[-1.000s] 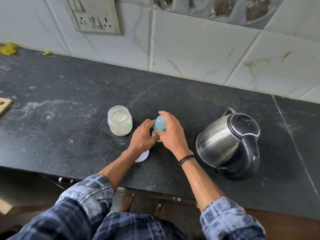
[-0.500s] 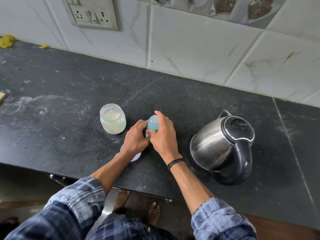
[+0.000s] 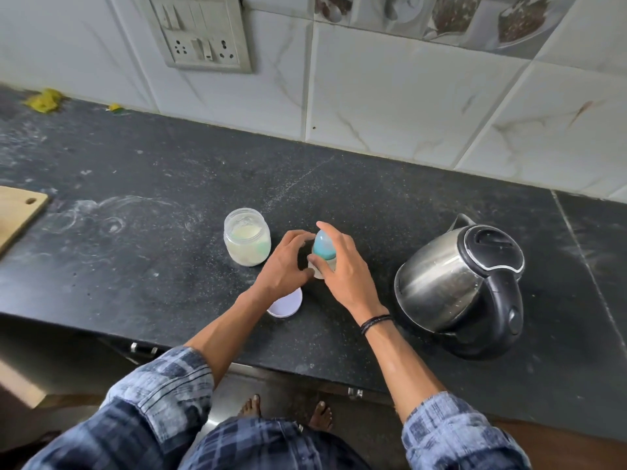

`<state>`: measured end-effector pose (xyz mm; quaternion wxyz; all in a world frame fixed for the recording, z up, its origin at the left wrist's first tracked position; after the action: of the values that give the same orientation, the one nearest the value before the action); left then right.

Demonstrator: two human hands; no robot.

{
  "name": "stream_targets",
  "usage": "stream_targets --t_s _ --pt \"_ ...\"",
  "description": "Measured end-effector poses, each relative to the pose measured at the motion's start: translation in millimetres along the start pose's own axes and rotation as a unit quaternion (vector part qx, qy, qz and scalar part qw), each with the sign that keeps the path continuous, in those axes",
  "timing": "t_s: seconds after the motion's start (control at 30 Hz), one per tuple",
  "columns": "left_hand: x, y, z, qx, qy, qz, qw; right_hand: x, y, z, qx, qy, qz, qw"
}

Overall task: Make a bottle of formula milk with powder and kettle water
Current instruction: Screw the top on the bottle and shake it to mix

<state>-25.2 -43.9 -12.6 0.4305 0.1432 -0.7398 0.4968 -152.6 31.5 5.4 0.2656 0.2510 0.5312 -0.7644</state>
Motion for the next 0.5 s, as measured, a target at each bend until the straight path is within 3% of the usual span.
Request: stream_targets --t_s 0.13,0.27,0.5 --pt "-24 -17 -15 0.02 -0.03 -0.018 0.999 10 9 -11 0.042 0.021 0.0 0.999" --pt "-43 -24 -29 0.031 0.009 0.016 0.999 11 15 -12 0.071 0.06 -0.011 0.996" --pt "-59 -15 -35 -0.032 0.095 0.034 0.994 -28 -31 -6 0.121 0.017 -0.024 0.992"
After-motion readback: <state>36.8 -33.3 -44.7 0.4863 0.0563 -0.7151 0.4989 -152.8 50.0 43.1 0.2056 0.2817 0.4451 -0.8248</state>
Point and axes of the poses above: each hand's wrist, its own z-axis towards the middle knuckle, its own y-axis out of the palm, x = y × z, the point moved 5 cm from there along z, towards the middle knuckle, and after that the axes turned 12 degrees about -y, right-handed, at the moved point
